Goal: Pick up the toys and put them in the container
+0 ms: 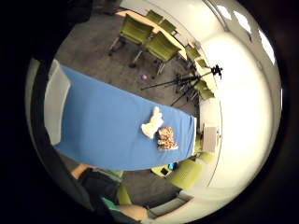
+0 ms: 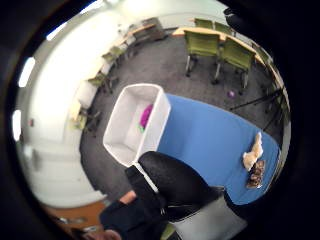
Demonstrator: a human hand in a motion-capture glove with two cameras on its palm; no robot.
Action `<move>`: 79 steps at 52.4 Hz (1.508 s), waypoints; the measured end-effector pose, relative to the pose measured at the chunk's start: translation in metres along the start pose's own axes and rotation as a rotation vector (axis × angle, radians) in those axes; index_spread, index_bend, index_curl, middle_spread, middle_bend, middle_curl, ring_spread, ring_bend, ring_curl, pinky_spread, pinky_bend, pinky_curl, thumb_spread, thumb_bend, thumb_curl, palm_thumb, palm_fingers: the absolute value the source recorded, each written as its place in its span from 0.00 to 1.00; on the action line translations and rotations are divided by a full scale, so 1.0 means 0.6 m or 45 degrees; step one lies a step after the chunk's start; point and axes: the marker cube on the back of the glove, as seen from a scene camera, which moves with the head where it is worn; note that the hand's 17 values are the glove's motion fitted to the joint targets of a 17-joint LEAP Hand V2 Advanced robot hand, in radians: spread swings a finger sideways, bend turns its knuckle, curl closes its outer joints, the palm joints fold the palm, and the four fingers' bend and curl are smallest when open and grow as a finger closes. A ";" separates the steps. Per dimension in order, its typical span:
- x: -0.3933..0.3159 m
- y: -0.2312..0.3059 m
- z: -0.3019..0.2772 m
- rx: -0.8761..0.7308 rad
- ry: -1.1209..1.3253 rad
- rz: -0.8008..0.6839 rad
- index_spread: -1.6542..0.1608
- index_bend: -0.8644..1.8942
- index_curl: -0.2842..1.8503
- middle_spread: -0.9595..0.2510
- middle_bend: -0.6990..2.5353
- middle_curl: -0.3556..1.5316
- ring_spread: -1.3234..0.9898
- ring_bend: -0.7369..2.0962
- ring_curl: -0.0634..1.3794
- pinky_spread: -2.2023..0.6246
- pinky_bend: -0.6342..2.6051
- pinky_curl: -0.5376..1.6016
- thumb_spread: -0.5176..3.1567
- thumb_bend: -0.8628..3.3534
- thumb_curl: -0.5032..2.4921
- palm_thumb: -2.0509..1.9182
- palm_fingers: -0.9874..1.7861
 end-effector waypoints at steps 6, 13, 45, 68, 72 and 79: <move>0.160 0.025 0.032 0.004 0.168 0.326 0.80 0.37 0.35 0.71 0.30 0.42 0.46 0.41 0.24 0.73 0.39 0.40 0.41 0.18 0.26 0.49 0.35; 0.289 0.071 0.106 -0.058 0.159 0.450 0.80 0.38 0.35 0.71 0.30 0.42 0.46 0.41 0.24 0.73 0.39 0.40 0.41 0.18 0.25 0.49 0.36; 0.475 0.192 0.449 -0.419 -0.063 0.706 0.79 0.36 0.32 0.72 0.28 0.41 0.46 0.35 0.23 0.75 0.38 0.41 0.41 0.18 0.23 0.49 0.32; 0.438 0.283 0.469 -0.520 0.013 0.656 0.78 0.36 0.28 0.79 0.25 0.37 0.50 0.41 0.28 0.74 0.45 0.44 0.42 0.20 0.24 0.52 0.38; 0.430 0.289 0.467 -0.538 0.024 0.674 0.77 0.37 0.29 0.80 0.25 0.36 0.49 0.44 0.29 0.73 0.47 0.44 0.42 0.20 0.25 0.52 0.40; 0.410 0.288 0.464 -0.416 0.115 0.704 0.75 0.38 0.29 0.76 0.28 0.36 0.46 0.50 0.31 0.69 0.48 0.43 0.45 0.23 0.27 0.59 0.54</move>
